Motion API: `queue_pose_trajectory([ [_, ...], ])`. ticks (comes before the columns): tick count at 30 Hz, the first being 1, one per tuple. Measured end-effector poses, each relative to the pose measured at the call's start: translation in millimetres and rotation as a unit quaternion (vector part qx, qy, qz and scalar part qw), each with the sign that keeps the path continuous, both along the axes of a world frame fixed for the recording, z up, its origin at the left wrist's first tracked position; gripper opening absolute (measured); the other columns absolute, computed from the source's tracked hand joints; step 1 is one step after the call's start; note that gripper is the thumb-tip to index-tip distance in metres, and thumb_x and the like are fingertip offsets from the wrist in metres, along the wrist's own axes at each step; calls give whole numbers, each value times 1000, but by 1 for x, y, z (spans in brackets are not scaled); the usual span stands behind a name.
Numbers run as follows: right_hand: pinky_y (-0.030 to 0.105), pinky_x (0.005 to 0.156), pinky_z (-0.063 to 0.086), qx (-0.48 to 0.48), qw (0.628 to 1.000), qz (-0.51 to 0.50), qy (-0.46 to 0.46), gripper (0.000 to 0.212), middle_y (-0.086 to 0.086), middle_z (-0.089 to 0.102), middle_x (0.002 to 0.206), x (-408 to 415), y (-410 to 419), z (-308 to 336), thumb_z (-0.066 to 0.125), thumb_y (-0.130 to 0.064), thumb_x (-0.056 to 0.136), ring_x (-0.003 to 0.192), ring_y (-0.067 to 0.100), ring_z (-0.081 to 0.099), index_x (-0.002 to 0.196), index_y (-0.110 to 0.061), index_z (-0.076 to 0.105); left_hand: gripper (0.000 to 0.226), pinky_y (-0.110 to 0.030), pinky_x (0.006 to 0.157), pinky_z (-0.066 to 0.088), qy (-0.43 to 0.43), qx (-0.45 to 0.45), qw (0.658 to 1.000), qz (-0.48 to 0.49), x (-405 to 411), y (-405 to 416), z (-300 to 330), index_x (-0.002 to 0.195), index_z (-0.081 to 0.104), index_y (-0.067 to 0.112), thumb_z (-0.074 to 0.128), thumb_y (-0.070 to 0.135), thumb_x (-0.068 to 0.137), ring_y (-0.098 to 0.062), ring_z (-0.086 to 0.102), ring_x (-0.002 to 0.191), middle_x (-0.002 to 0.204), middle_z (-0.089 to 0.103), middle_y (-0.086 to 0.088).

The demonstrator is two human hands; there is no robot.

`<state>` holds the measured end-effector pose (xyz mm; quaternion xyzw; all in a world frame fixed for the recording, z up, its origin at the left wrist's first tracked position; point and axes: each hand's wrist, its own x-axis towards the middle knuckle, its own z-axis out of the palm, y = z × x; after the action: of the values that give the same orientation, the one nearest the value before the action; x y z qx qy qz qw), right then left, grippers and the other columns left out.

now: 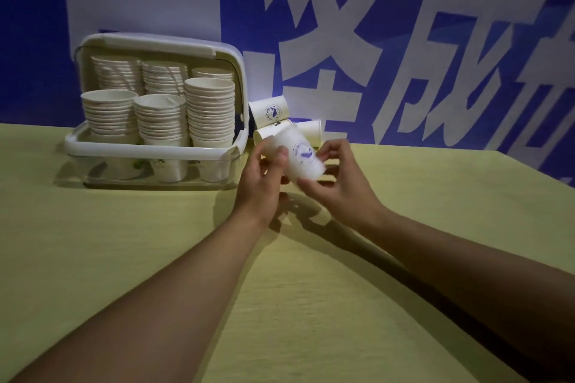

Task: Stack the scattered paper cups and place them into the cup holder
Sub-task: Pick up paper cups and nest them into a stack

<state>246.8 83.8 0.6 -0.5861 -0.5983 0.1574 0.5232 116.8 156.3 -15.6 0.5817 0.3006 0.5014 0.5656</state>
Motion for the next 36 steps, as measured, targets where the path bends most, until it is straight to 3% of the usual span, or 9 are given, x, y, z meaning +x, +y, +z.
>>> queue_pose_trajectory([
  [3,31,73,60,-60,995,69,-38,10,5,60,105,-3,6,-5,65,-21,94,94,13,64,97,-16,57,50,-35,77,60,-2,2,1000,26,-1,2,0,140,43,36,59,48,94,-17,68,100,128,60,-3],
  [7,16,67,44,-25,996,-27,-85,17,-6,65,81,14,39,4,55,-21,99,73,3,58,84,-18,62,47,-33,82,57,-6,4,998,68,3,6,-2,133,45,34,65,44,92,-14,66,98,124,62,-3],
  [10,16,68,43,-41,977,-121,-171,5,-3,65,96,45,83,11,60,-21,97,82,10,58,97,-16,61,41,-35,85,57,-9,-3,997,80,6,10,-3,128,47,34,66,43,92,-15,65,99,121,63,-2],
  [12,21,82,49,-86,951,-161,-249,21,-1,61,114,69,114,9,66,-20,93,97,14,57,114,-19,60,39,-40,90,57,-7,-3,996,86,6,13,-4,124,46,37,66,44,92,-17,66,102,119,63,0],
  [14,37,98,50,-108,929,-193,-296,39,2,55,130,90,139,7,72,-21,89,112,21,53,126,-22,56,37,-40,89,57,-6,-1,996,87,6,14,-5,123,46,39,65,45,92,-17,65,102,118,63,1],
  [19,48,103,46,-117,923,-196,-310,67,2,47,142,115,176,4,82,-24,79,123,27,48,137,-26,48,38,-38,82,58,3,-5,997,80,7,18,-9,122,47,41,65,50,89,-15,67,97,113,65,3],
  [24,50,102,46,-128,904,-184,-363,75,2,51,140,136,187,-2,83,-30,78,123,27,49,142,-28,43,46,-36,77,59,6,-10,997,79,8,22,-13,127,50,38,66,53,87,-14,68,93,109,66,4],
  [30,41,98,47,-107,903,-205,-362,72,3,47,135,142,179,-4,85,-32,74,114,22,47,133,-23,46,49,-44,83,60,18,-3,996,85,8,24,-15,122,50,41,68,63,82,-16,68,95,107,67,5],
  [36,27,88,50,-79,945,-160,-275,65,1,54,131,130,138,7,84,-26,77,113,18,56,130,-24,46,42,-32,76,58,21,15,998,63,9,20,-15,126,48,42,67,50,89,-12,67,95,115,64,4],
])
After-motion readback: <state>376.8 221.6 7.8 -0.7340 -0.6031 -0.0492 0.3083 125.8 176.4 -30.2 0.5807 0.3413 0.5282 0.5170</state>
